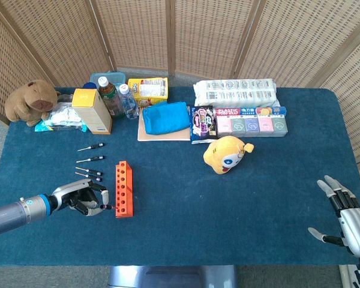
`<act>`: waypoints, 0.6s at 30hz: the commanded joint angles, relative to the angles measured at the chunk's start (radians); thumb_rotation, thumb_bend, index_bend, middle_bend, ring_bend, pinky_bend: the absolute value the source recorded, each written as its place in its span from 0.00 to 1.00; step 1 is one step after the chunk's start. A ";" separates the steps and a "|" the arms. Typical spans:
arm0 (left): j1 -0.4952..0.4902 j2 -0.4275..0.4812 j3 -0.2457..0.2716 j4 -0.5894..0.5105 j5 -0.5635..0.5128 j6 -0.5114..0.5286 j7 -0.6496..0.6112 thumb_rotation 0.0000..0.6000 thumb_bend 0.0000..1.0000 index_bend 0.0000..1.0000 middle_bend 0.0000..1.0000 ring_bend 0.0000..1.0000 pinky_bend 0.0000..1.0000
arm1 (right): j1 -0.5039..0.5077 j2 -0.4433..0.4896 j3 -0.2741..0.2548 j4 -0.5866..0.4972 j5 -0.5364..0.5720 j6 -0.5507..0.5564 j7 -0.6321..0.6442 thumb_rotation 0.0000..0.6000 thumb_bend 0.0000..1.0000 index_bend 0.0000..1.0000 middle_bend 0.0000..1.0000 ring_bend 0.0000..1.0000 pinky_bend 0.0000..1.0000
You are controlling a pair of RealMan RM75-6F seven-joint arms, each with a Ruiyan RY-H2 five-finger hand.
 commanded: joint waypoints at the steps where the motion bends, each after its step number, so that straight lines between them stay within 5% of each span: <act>1: -0.007 -0.012 0.006 0.005 -0.005 -0.004 -0.001 1.00 0.41 0.59 1.00 1.00 1.00 | 0.000 0.001 0.001 0.000 0.001 0.001 0.002 1.00 0.02 0.02 0.00 0.01 0.10; 18: -0.007 -0.052 0.043 0.043 -0.027 0.036 -0.007 1.00 0.41 0.59 1.00 1.00 1.00 | -0.001 0.005 0.001 -0.001 0.004 0.001 0.009 1.00 0.03 0.02 0.00 0.01 0.10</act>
